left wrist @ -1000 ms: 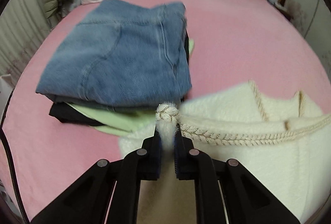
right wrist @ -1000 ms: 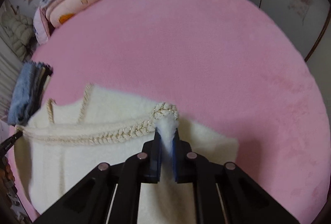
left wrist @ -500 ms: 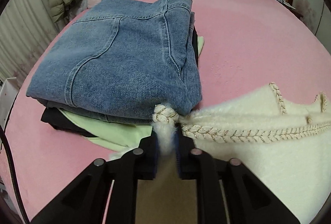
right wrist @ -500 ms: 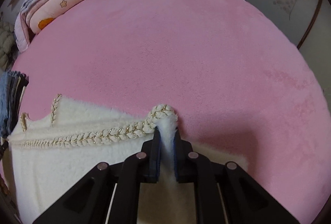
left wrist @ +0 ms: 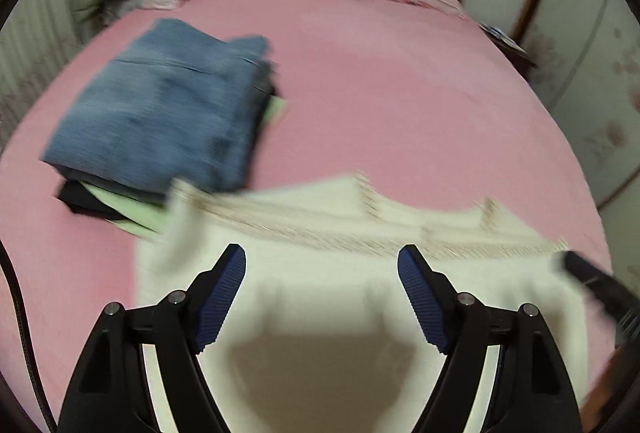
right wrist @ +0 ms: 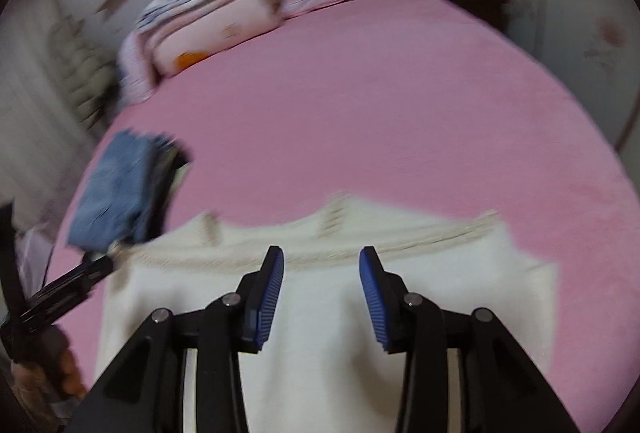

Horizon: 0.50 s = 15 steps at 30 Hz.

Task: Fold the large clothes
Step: 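Open both grippers and press the folded cardigan flat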

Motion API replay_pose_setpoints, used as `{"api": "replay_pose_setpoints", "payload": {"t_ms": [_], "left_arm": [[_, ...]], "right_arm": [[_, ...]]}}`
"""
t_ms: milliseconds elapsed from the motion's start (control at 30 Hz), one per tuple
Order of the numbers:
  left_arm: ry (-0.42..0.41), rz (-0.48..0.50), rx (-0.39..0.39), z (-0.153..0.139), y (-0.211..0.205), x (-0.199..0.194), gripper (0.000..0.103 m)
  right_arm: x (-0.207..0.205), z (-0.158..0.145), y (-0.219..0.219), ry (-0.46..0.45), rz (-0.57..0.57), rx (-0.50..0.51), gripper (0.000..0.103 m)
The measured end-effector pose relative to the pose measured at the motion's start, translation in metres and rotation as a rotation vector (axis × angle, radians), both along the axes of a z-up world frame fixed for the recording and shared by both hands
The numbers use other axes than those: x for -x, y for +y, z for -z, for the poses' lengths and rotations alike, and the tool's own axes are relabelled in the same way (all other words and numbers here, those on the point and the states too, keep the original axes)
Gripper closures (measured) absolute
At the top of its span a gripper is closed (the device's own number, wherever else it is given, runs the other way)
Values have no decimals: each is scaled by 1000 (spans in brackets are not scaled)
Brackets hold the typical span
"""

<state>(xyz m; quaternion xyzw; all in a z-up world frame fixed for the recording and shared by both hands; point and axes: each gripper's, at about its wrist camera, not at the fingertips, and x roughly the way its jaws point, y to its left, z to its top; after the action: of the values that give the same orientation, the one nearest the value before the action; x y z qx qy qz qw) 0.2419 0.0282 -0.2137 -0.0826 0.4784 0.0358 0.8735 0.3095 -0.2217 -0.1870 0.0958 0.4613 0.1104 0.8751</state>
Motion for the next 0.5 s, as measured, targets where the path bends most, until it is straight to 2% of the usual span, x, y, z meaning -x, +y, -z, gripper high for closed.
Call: {"api": "replay_pose_setpoints", "payload": {"t_ms": [100, 133, 167, 200, 233, 267, 333, 367, 467, 500], "left_arm": [[37, 32, -15, 25, -24, 1, 26], [48, 31, -29, 33, -27, 1, 33], [71, 34, -43, 47, -28, -1, 33], [89, 36, -51, 56, -28, -2, 33], [120, 27, -72, 70, -25, -4, 32], [139, 27, -72, 81, -20, -5, 28], [93, 48, -53, 85, -12, -1, 23], [83, 61, -69, 84, -9, 0, 21], [65, 73, -115, 80, 4, 2, 18], [64, 64, -129, 81, 10, 2, 17]], "right_arm": [[10, 26, 54, 8, -145, 34, 64], [9, 36, 61, 19, -163, 54, 64], [9, 46, 68, 32, -172, 65, 71], [8, 59, 72, 55, -178, 74, 72], [5, 69, 70, 76, -170, 91, 72], [1, 79, 66, 93, -149, 115, 72], [-3, 91, 54, 90, -125, 105, 84], [-6, 93, 43, 85, -113, 107, 100], [-8, 92, 14, 55, -78, 205, 103], [-8, 91, 3, 50, -83, 194, 103]]}}
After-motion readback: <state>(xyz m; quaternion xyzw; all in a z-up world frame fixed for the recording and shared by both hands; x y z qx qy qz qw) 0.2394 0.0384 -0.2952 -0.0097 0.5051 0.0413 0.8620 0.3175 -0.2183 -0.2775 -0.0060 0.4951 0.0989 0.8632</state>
